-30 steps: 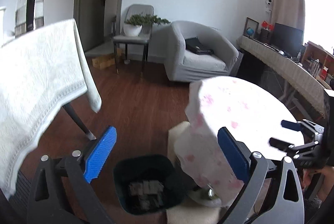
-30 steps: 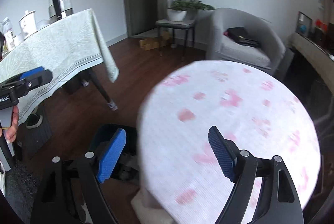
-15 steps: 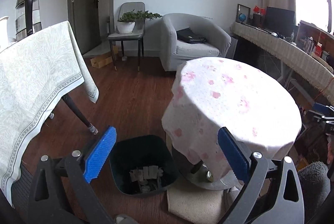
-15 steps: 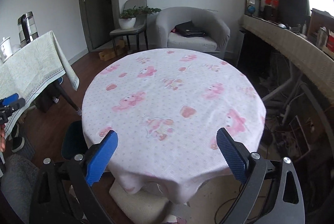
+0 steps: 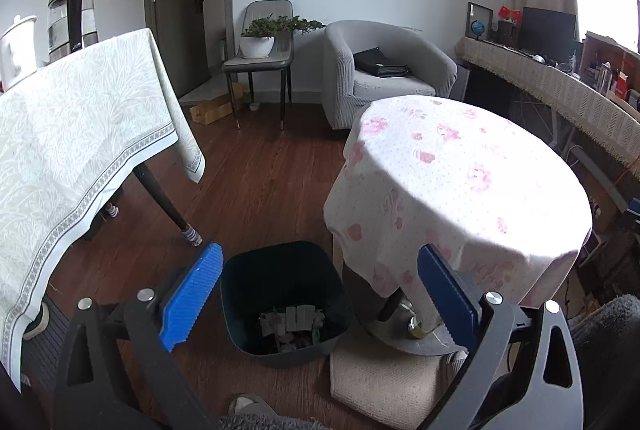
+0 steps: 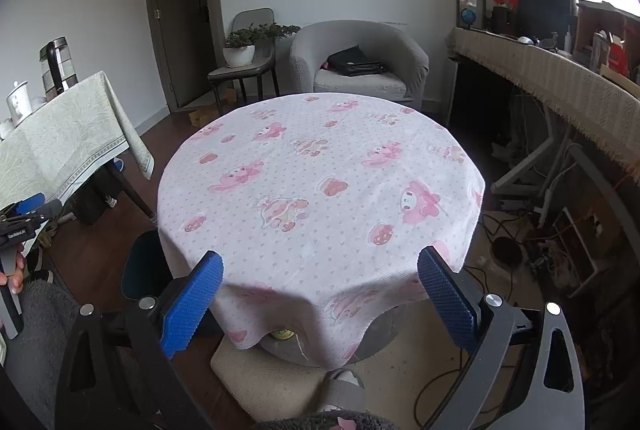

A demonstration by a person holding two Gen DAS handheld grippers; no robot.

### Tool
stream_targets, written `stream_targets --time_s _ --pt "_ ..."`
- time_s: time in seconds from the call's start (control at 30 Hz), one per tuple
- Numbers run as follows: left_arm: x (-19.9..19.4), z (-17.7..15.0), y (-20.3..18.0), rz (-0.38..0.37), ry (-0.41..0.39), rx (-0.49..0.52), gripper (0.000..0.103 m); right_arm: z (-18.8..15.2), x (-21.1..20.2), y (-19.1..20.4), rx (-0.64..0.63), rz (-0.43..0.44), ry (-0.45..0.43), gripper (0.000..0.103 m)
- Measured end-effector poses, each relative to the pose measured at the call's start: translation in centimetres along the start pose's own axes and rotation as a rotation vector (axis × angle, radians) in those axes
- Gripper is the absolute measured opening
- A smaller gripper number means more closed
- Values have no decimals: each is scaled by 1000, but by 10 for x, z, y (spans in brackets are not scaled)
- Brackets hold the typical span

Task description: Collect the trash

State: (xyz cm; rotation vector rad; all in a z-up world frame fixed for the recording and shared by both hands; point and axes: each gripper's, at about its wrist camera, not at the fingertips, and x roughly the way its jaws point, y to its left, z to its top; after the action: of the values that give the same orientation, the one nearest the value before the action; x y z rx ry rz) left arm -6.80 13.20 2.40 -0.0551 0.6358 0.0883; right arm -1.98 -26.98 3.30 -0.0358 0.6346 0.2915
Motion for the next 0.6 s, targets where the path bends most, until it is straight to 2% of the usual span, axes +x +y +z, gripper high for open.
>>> stream_targets --time_s 0.3,0.43,0.6 --pt "-9 -3 -4 8 -54 13 100 -3 -7 15 -69 67 -52 99" --pt "-18 -5 -6 17 -103 19 100 -4 -8 18 -83 64 -60 99" --pt "-20 -6 -7 54 -105 4 100 -5 -6 23 -105 59 -56 99"
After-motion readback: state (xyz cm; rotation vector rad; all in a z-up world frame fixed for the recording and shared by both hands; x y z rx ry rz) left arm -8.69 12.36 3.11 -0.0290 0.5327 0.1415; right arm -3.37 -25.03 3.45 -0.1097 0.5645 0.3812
